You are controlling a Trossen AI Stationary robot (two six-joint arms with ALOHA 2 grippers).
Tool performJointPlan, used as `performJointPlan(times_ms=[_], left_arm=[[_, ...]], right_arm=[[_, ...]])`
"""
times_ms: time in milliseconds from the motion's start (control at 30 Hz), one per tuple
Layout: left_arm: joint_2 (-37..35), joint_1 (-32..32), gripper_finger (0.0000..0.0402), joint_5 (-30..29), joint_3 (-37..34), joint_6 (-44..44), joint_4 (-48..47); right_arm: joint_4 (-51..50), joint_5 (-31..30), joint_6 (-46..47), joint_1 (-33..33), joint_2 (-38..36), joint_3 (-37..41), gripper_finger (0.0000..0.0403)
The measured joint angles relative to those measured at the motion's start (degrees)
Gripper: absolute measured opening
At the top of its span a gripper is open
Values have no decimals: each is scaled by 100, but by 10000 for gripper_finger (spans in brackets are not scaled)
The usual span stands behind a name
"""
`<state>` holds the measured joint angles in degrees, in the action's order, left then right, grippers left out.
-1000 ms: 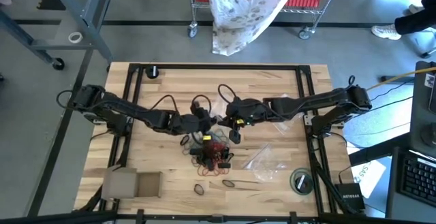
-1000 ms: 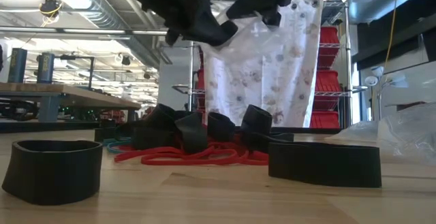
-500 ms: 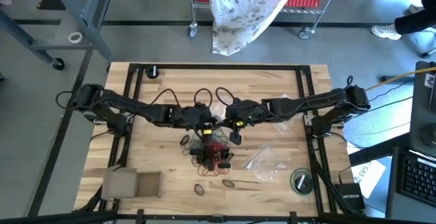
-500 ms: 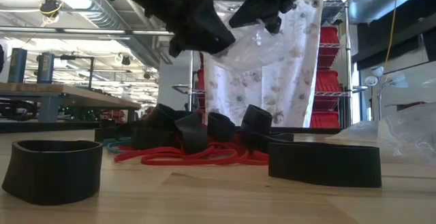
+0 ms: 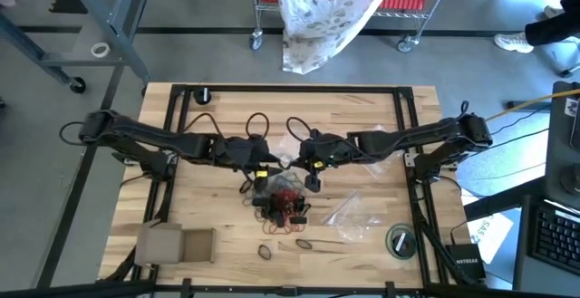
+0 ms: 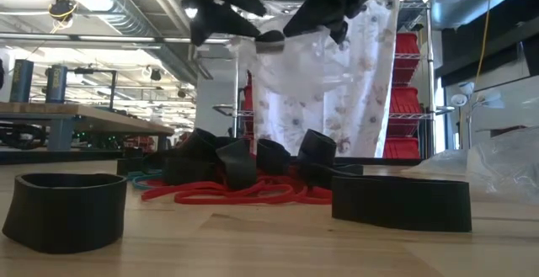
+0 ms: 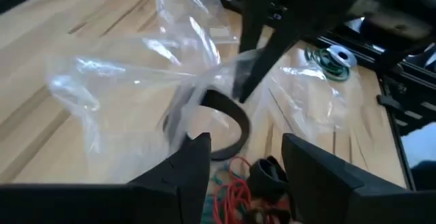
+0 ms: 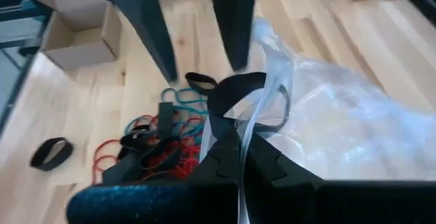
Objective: Sort rubber bands
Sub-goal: Put the black rubber band into the transparent zip lock bag
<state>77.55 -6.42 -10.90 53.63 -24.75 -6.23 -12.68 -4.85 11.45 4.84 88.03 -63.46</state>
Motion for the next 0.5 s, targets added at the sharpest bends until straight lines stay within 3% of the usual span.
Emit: performJointPlan(times_ms=[233, 500], left_arm=[[-318, -42, 172, -229, 4, 16, -739], [100, -220, 172, -278, -2, 273, -672]], right_arm=[[150, 60, 76, 0, 375, 4, 0], [525, -10, 565, -85, 583, 4, 0]])
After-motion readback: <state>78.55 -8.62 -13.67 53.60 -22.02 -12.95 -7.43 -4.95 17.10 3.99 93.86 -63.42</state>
